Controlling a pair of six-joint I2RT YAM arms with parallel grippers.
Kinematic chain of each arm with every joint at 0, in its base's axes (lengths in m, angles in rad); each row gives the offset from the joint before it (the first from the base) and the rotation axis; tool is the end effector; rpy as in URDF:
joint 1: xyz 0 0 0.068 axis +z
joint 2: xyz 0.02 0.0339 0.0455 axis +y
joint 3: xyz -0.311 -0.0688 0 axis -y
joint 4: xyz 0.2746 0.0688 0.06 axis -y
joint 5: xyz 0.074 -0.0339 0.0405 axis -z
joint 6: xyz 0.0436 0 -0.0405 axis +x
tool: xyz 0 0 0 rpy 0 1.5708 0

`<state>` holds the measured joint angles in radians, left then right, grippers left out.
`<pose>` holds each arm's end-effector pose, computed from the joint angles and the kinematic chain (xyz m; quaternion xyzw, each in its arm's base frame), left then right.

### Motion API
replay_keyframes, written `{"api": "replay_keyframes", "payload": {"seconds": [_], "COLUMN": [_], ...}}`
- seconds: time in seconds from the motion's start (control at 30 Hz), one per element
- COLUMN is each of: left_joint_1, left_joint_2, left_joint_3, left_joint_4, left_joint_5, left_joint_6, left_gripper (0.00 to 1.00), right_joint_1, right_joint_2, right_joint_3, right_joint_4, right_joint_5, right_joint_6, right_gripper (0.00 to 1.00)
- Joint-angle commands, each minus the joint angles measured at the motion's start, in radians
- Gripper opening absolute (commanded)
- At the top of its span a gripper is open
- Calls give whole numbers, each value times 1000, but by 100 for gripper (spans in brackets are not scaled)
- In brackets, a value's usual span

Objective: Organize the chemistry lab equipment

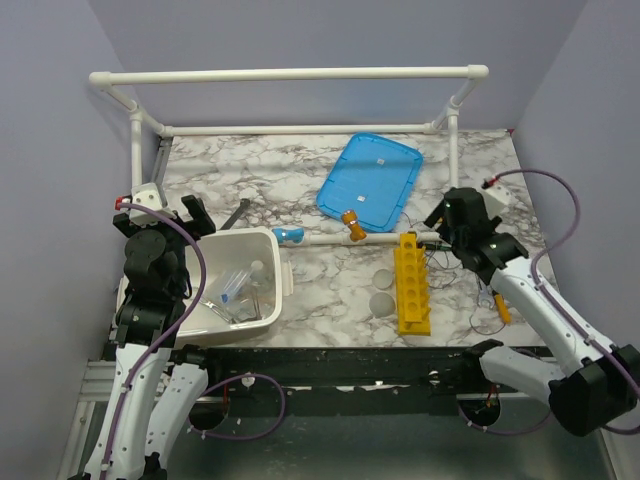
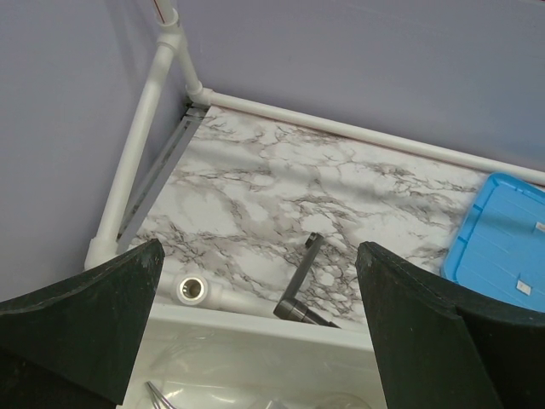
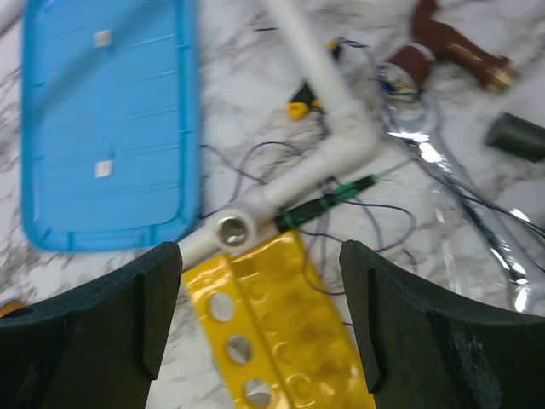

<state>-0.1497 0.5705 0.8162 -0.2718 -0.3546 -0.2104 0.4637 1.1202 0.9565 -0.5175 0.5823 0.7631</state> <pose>0.1257 -0.0037 0.4034 -0.1444 0.7010 0.0013 0.6984 0.2353 0.0908 0.3384 0.2511 0.8366 0.0254 0.4862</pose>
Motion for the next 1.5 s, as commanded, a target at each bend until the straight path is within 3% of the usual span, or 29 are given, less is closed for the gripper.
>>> {"api": "replay_keyframes", "payload": {"seconds": [0.0, 0.3, 0.97, 1.27, 1.47], "left_joint_1": [6, 1, -19, -19, -20], "left_joint_2": [-6, -14, -20, -17, -13], "left_joint_3": [4, 0, 1, 0, 0], "left_joint_4": [2, 8, 5, 9, 12], "left_joint_5": [30, 42, 57, 62, 85], "left_joint_6": [-14, -21, -23, -19, -16], "left_gripper": [99, 99, 99, 99, 99], "right_joint_1": [-208, -527, -534, -533, -533], "right_joint_2": [-102, -25, 154, 197, 164], "right_joint_3": [-146, -312, -353, -334, -298], "right_joint_4": [-85, -56, 30, 50, 23], "right_joint_5": [-84, -359, -388, -412, -392], "right_joint_6": [106, 99, 12, -25, -39], "right_gripper": [81, 79, 56, 25, 17]}}
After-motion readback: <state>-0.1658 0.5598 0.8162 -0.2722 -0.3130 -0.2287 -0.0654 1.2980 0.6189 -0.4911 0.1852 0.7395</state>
